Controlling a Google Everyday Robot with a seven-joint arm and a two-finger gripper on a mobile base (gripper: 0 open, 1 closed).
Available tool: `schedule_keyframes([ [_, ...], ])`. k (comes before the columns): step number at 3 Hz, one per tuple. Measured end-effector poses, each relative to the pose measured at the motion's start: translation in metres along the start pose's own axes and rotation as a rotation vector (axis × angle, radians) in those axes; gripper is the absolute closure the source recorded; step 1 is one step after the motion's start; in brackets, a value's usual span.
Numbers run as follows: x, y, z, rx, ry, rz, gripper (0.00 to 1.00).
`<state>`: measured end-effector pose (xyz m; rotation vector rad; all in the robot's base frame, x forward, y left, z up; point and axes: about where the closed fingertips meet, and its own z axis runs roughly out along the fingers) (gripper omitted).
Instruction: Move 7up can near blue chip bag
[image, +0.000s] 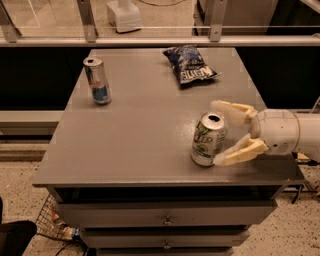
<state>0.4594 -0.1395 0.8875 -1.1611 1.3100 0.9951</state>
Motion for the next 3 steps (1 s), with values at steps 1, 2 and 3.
schedule_keyframes([
  [1,-0.0042,0.0018,0.0088,-0.023,-0.021,-0.018,0.41],
  [2,-0.0050,0.0023,0.0109,-0.027,-0.021,-0.019,0.65],
  [3,-0.0058,0.0027,0.0129,-0.031,-0.021,-0.020,0.88],
])
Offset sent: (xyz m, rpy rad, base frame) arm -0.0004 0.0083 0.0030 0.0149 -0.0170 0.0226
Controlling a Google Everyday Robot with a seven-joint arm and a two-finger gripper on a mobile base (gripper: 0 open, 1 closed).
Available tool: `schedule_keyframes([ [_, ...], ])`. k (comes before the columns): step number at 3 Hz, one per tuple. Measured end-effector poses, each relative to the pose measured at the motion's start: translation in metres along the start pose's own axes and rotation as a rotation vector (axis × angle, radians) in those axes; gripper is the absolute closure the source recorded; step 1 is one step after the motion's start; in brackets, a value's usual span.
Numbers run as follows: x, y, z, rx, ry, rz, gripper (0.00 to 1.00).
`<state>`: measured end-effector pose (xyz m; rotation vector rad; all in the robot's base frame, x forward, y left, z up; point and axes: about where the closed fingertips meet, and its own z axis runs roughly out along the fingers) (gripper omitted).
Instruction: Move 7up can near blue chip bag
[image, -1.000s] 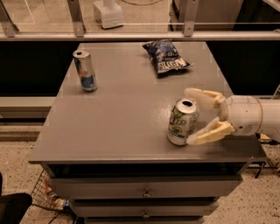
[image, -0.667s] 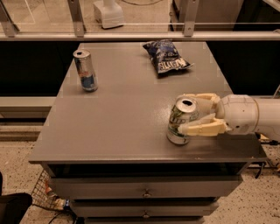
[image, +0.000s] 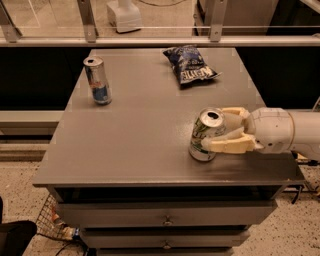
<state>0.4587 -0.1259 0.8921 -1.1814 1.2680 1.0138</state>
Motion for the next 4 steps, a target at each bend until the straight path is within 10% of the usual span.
schedule_keyframes([
  [2,-0.003,-0.009,0.005,-0.008,0.000,0.006,1.00],
  [4,-0.006,-0.096,-0.007,-0.012,-0.015,0.073,1.00],
])
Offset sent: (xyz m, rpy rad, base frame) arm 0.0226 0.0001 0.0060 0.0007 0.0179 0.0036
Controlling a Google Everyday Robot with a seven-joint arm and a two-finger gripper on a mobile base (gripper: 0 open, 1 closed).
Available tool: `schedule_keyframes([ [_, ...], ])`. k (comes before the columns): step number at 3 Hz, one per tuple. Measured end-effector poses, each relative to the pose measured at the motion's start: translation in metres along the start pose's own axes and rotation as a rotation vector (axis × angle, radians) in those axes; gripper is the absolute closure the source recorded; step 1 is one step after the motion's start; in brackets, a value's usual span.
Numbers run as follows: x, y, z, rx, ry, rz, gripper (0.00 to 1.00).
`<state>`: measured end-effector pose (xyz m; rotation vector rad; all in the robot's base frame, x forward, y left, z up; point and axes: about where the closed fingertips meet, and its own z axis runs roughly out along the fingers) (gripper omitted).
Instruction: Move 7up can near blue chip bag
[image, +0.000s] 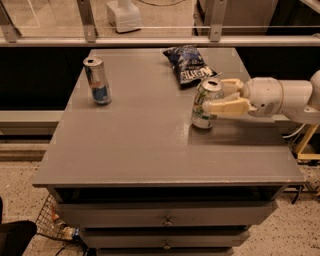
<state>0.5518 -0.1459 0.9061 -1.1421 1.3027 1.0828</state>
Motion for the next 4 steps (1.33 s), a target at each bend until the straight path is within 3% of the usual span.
schedule_keyframes([
  [1,0.017,-0.056,-0.005,0.009,0.012,0.083,1.00],
  [2,0.024,-0.081,-0.010,0.023,0.032,0.121,1.00],
  [4,0.019,-0.081,-0.010,0.023,0.032,0.121,1.00],
])
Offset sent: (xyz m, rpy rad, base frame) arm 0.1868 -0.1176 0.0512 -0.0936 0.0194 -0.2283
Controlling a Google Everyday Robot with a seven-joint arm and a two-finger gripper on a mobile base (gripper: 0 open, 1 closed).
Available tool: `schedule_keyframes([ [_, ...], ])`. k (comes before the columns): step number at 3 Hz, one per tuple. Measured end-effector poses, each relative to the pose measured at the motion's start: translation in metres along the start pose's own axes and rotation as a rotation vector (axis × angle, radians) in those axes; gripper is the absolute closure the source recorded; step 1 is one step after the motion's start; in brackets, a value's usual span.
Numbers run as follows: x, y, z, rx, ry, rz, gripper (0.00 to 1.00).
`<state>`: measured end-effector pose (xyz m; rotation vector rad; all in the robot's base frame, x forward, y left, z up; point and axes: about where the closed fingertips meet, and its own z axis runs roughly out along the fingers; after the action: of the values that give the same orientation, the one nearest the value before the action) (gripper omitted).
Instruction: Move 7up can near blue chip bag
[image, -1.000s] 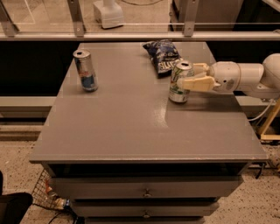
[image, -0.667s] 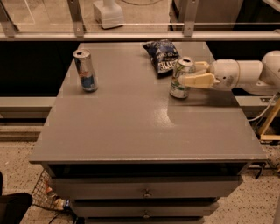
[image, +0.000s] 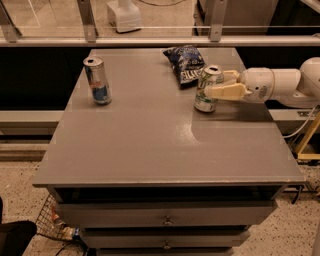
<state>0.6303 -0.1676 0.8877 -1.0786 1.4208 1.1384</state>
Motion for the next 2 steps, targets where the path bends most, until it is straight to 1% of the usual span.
schedule_keyframes([
  [2,-0.0002,-0.0001,-0.0001,0.000,0.000,0.000,1.00],
])
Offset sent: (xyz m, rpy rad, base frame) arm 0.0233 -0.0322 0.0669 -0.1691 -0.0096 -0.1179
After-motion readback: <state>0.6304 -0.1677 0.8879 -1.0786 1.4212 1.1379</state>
